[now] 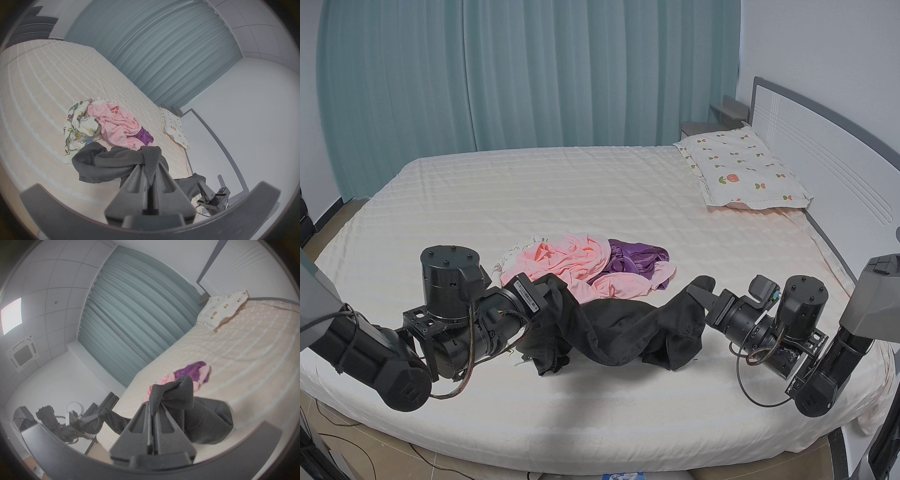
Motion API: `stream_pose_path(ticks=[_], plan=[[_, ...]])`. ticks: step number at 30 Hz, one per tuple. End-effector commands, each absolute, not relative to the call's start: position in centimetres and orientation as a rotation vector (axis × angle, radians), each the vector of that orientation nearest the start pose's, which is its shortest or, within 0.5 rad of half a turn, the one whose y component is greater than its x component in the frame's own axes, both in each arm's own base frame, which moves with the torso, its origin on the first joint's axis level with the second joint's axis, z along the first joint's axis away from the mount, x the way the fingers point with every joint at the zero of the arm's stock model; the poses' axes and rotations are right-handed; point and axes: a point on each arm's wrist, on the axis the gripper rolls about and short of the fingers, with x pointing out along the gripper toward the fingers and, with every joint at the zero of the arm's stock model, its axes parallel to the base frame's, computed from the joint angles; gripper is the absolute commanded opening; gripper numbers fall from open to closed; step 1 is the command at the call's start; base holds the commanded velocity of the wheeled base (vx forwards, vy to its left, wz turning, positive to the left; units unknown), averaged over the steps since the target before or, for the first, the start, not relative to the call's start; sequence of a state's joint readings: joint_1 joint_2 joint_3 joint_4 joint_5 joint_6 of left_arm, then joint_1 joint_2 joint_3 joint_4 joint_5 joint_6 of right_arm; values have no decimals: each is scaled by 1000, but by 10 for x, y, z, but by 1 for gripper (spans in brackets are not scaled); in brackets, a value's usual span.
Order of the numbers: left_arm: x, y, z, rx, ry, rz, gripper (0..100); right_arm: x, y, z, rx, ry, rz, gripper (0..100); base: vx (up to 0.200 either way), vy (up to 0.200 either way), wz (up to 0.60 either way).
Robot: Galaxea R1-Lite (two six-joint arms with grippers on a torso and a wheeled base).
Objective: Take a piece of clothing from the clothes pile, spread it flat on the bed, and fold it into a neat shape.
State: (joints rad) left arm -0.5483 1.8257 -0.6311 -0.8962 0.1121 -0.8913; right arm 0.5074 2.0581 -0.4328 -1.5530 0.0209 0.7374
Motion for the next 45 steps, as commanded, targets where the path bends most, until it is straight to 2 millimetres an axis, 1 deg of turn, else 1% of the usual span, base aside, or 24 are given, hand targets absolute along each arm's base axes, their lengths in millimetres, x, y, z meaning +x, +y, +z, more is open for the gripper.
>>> stream_pose_path(ticks=[1, 2, 6, 13, 16, 21, 28, 33, 38, 40, 45], plan=[[265, -163, 114, -760, 492, -268, 0, 267, 148, 72, 697, 283, 464, 0, -200, 0, 0], [267, -164, 111, -769, 501, -260, 0, 267, 149, 70, 695, 288, 463, 0, -200, 0, 0], [267, -164, 111, -803, 506, -256, 0, 266, 150, 70, 695, 293, 466, 0, -200, 0, 0], [268, -165, 109, -799, 506, -256, 0, 265, 149, 74, 699, 277, 464, 0, 0, 0, 0], [266, -166, 110, -805, 503, -264, 0, 265, 148, 74, 701, 273, 450, 0, 0, 0, 0], [260, -171, 108, -788, 518, -282, 0, 262, 148, 82, 707, 250, 453, 0, 0, 0, 0], [260, -171, 108, -791, 519, -281, 0, 258, 147, 82, 707, 254, 456, 0, -29, 0, 0], [260, -171, 104, -790, 530, -278, 0, 252, 153, 80, 700, 276, 477, 0, -200, 0, 0], [259, -172, 103, -789, 537, -281, 0, 249, 159, 80, 700, 287, 496, 0, 0, 0, 0], [257, -175, 103, -784, 540, -290, 0, 244, 164, 82, 715, 293, 519, 0, 0, 0, 0], [253, -174, 106, -784, 534, -293, 0, 242, 166, 84, 724, 289, 529, 0, 0, 0, 0]])
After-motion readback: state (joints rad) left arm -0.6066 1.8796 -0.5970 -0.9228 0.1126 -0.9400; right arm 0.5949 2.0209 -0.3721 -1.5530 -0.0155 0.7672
